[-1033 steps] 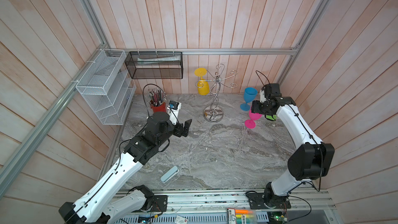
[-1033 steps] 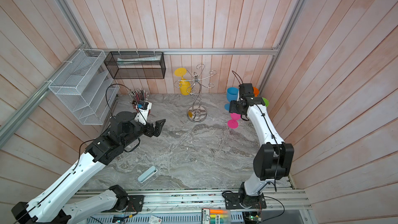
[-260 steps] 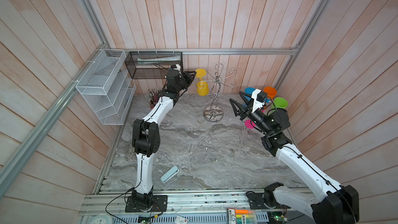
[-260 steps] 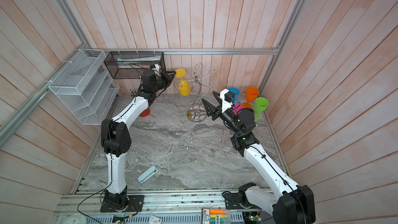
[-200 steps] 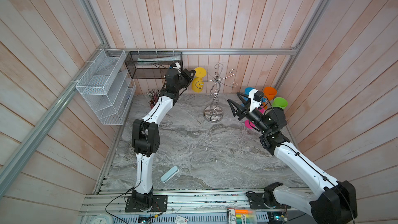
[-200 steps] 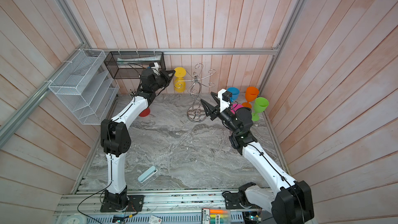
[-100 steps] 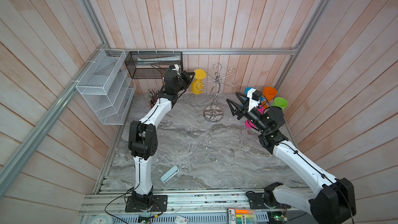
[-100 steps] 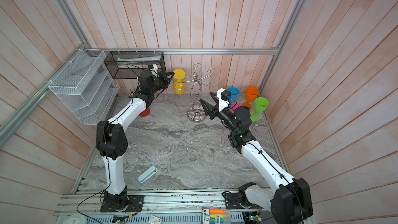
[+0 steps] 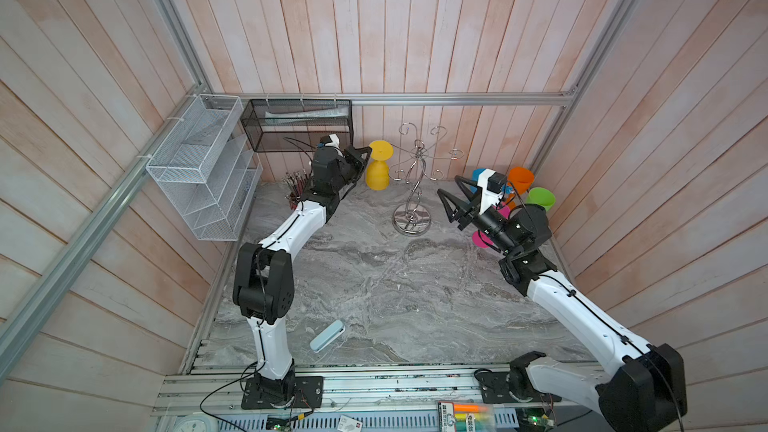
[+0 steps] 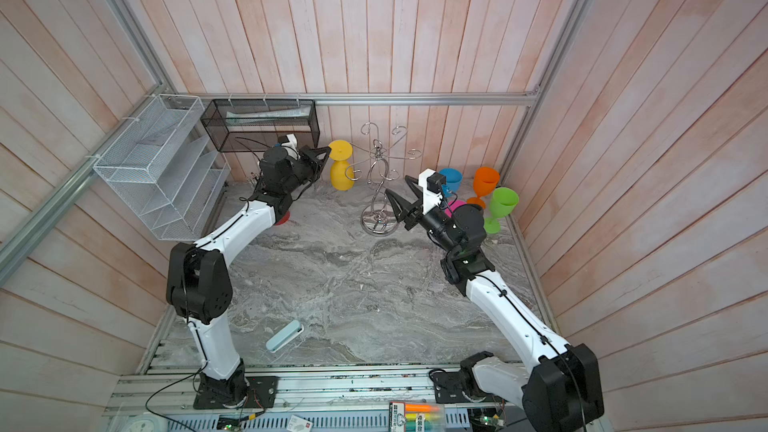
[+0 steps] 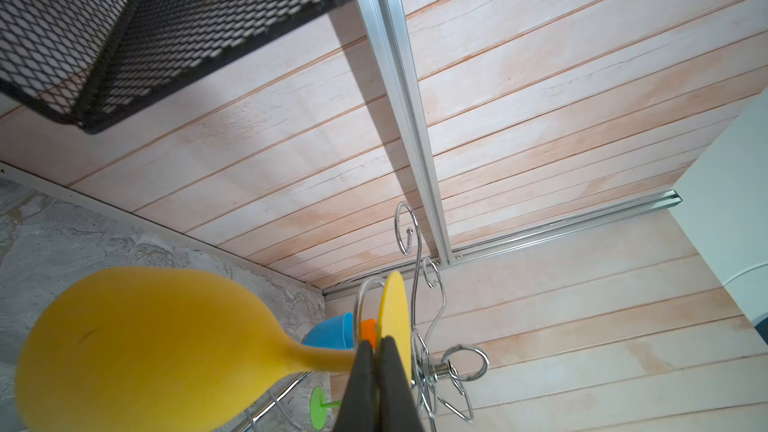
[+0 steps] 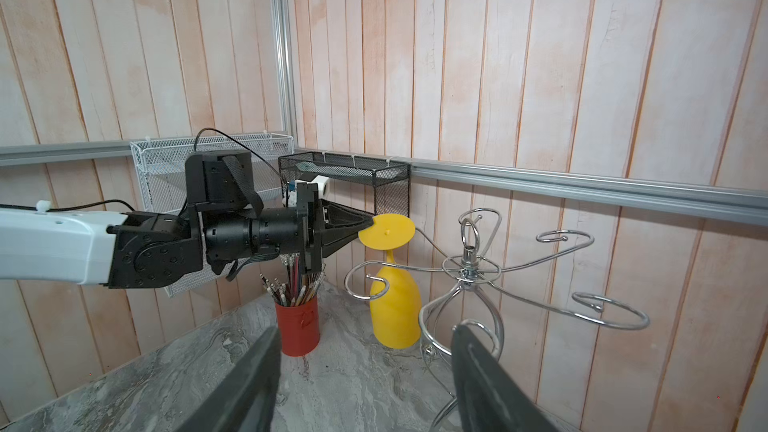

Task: Take the wine glass off the wine glass rack
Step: 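Close the left gripper on the yellow glass foot and slide it off the hook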

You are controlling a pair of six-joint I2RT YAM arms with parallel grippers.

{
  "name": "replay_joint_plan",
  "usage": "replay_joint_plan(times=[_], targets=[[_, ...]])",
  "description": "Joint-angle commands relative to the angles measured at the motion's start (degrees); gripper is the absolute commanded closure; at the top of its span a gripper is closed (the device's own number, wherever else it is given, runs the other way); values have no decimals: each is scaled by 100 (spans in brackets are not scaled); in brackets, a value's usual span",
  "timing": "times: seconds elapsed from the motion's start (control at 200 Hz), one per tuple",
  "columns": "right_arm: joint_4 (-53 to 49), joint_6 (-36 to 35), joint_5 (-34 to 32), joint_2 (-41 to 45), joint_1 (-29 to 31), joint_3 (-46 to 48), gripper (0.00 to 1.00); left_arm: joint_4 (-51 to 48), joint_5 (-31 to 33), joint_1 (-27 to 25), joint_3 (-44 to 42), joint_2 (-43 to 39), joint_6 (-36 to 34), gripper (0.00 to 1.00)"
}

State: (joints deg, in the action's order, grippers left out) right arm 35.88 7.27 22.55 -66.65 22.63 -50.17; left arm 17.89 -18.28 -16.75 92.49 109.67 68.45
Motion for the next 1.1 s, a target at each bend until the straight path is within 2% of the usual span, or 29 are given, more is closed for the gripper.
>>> replay_joint_plan(times=[0.0,0.39,0.76,1.095], targets=[[-63,29,-33,-25,32,-182,34,350,154,-80,-203,-346,98,100],[-109,69,-49,-25,35,-197,34,354,343,-192,-822,-971,128,100],[-138,73,-71,-29,39,-206,34,-64,446,-152,-308,-657,-54,100],[-133,31,-101,-137,44,-232,34,-338,541,-82,493,-16,-174,100]])
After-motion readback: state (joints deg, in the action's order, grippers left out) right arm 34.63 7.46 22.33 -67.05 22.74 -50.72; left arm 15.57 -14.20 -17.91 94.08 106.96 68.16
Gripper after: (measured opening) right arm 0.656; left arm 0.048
